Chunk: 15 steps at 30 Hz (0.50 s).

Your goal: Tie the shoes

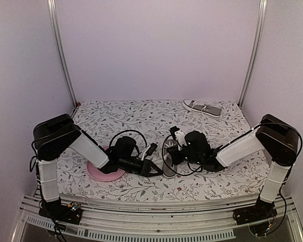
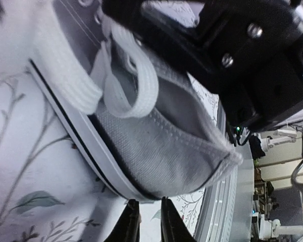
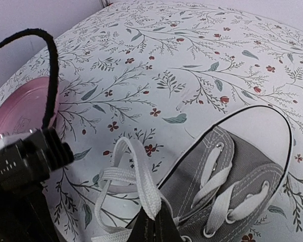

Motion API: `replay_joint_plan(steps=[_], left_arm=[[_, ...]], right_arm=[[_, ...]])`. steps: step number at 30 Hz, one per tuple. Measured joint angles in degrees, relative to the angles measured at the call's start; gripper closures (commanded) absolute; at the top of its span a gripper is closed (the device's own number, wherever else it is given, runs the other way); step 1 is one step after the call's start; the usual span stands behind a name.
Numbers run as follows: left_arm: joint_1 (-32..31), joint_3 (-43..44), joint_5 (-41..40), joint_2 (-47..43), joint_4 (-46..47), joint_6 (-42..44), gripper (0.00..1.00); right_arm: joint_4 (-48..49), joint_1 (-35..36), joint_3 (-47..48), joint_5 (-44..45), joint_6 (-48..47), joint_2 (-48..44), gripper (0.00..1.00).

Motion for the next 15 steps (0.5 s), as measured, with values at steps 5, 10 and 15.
replay_joint_plan(steps=[5,10,15], left_arm=[[-3.65,1.51,3.50,3.87,1.79,-0.02,0.86],[-3.56,-0.20,1.07,-1.44,-0.11,2.21,0.82],[-0.07,-2.73,-3.37,-11.23,-1.18,5.40,0.72]], right_arm=[[-0.02,0.00,-3.54,-2.54,0.83,-3.39,0.98],[-0.28,0.00,-6.60,-5.60,1.62,-7.56,0.98],[-0.39,0.00,-7.65,-7.02,2.25,-11.34,0.98]])
